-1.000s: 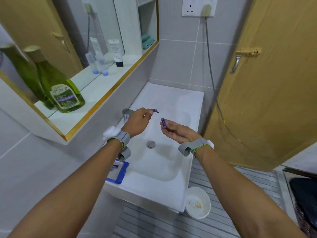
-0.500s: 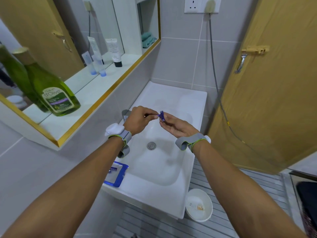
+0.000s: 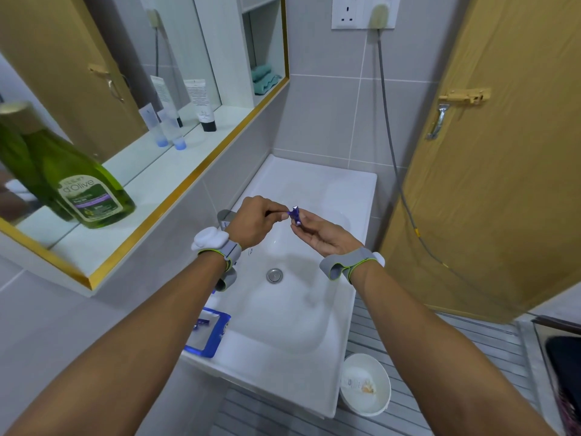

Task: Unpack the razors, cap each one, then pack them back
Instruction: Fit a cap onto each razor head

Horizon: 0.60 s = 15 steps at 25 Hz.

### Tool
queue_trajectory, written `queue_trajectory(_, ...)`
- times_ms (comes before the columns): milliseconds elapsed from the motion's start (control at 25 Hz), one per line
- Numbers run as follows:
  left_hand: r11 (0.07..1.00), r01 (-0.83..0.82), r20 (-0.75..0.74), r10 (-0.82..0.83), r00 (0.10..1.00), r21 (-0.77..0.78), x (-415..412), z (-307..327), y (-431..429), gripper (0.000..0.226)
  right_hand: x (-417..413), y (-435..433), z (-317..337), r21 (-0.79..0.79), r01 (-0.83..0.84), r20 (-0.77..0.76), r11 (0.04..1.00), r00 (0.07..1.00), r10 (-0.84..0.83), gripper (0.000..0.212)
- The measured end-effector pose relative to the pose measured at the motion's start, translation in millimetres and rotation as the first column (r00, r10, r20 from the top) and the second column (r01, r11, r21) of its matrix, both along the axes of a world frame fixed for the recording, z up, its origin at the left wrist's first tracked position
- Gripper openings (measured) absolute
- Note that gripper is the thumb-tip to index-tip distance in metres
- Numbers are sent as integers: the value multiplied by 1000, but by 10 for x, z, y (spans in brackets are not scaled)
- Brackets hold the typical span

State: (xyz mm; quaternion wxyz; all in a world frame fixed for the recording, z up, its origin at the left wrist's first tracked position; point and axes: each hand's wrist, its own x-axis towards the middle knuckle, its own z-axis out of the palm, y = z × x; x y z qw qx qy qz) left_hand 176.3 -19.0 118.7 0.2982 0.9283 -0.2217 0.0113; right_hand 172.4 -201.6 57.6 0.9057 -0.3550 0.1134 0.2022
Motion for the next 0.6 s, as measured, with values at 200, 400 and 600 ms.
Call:
queue_trajectory(200,1000,-4,-9,4,1000,15,55,15,-67,23,21,-26,2,35,24,-2,999,1000,-24,22)
queue_trajectory(400,1000,-7,-19,7,1000,19,98,-23,-81,22,37,-35,5,37,21,-1,999,1000,-21,19)
queue_trajectory(600,999,-8,-28,10,1000,47,117,-29,-68,18,15,-2,-29,26,52,-25,998,998,-51,17)
